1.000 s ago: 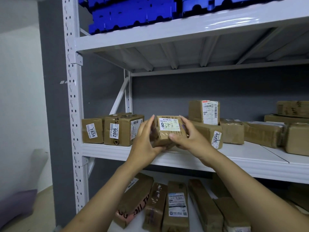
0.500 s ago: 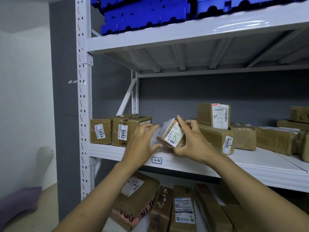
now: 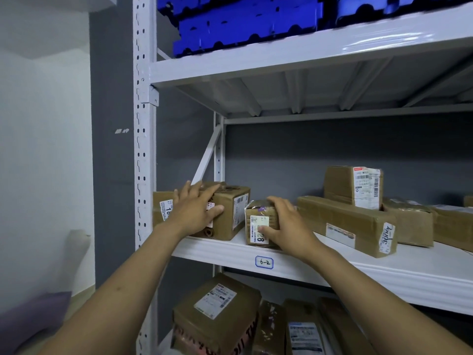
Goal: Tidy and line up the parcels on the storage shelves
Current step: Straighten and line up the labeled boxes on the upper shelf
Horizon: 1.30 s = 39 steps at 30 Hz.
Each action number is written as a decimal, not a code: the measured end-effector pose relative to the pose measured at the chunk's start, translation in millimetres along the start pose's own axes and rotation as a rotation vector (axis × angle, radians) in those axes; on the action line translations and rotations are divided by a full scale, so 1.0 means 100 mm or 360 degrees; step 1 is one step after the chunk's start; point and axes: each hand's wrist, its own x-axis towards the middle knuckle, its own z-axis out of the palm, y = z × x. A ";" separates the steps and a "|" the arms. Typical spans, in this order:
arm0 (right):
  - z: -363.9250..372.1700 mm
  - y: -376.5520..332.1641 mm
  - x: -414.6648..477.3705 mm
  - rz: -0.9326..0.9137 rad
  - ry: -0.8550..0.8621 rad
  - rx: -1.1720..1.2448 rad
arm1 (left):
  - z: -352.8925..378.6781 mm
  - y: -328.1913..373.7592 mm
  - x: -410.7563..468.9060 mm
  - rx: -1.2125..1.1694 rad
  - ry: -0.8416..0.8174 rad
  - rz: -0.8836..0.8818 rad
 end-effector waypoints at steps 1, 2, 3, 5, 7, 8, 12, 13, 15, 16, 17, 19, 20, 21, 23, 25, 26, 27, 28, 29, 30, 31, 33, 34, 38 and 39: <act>0.05 -0.02 0.03 0.0036 0.0038 0.0019 | 0.01 -0.03 0.01 0.0003 0.0013 -0.0001; 0.09 -0.04 0.06 0.0062 0.0066 0.0033 | 0.01 -0.06 0.01 0.0020 0.0043 0.0014; 0.14 -0.06 0.09 0.0072 0.0084 0.0042 | 0.02 -0.08 0.01 0.0050 0.0082 0.0041; 0.22 -0.10 0.13 0.0057 0.0103 0.0027 | 0.02 -0.11 0.02 0.0107 0.0152 0.0096; 0.29 -0.13 0.16 0.0050 0.0137 -0.0024 | 0.00 -0.14 0.03 0.0144 0.0172 0.0124; 0.31 -0.14 0.16 0.0067 0.0163 -0.0042 | -0.01 -0.15 0.04 0.0157 0.0168 0.0124; 0.37 -0.19 0.18 0.0120 0.0249 -0.0130 | -0.01 -0.19 0.06 0.0119 0.0137 0.0108; 0.38 -0.21 0.18 0.0118 0.0259 -0.0160 | -0.01 -0.21 0.06 0.0099 0.0133 0.0113; 0.39 -0.25 0.18 0.0124 0.0284 -0.0209 | -0.02 -0.24 0.07 0.0086 0.0123 0.0132; 0.39 -0.26 0.19 0.0135 0.0295 -0.0228 | -0.03 -0.26 0.08 0.0083 0.0119 0.0142; 0.38 -0.27 0.19 0.0143 0.0302 -0.0246 | -0.04 -0.28 0.08 0.0073 0.0119 0.0150; 0.36 -0.26 0.20 0.0139 0.0301 -0.0270 | -0.05 -0.29 0.07 0.0056 0.0119 0.0164; 0.33 -0.24 0.20 0.0130 0.0292 -0.0264 | -0.05 -0.30 0.06 0.0051 0.0116 0.0167; 0.30 -0.22 0.20 0.0116 0.0274 -0.0248 | -0.04 -0.30 0.05 0.0037 0.0118 0.0168; 0.23 -0.17 0.19 0.0082 0.0206 -0.0216 | -0.01 -0.30 0.03 -0.0016 0.0132 0.0173; 0.18 -0.09 0.16 0.0058 0.0103 -0.0176 | 0.01 -0.31 0.02 -0.0029 0.0143 0.0188; 0.17 -0.06 0.13 0.0057 0.0037 -0.0096 | 0.01 -0.31 0.01 -0.0016 0.0143 0.0193; 0.17 -0.03 0.10 0.0066 -0.0031 0.0034 | 0.01 -0.31 -0.01 -0.0004 0.0141 0.0194; 0.18 -0.02 0.07 0.0079 -0.0088 0.0177 | 0.01 -0.30 -0.01 0.0001 0.0134 0.0187; 0.19 -0.01 0.05 0.0083 -0.0123 0.0279 | 0.01 -0.29 -0.02 -0.0002 0.0123 0.0174; 0.21 -0.01 0.05 0.0076 -0.0135 0.0319 | 0.01 -0.28 -0.03 -0.0012 0.0110 0.0159; 0.22 -0.01 0.05 0.0066 -0.0134 0.0311 | 0.01 -0.28 -0.03 -0.0026 0.0100 0.0145; 0.23 -0.02 0.06 0.0047 -0.0145 0.0239 | 0.02 -0.27 -0.03 -0.0049 0.0086 0.0121; 0.22 -0.02 0.07 0.0038 -0.0167 0.0205 | 0.01 -0.26 -0.03 -0.0053 0.0078 0.0108; 0.11 -0.01 0.04 0.0014 -0.0343 0.0067 | -0.05 -0.10 -0.05 0.0072 0.0059 0.0077; 0.05 -0.01 0.03 0.0020 -0.0381 0.0012 | -0.07 -0.02 -0.05 0.0133 0.0068 0.0101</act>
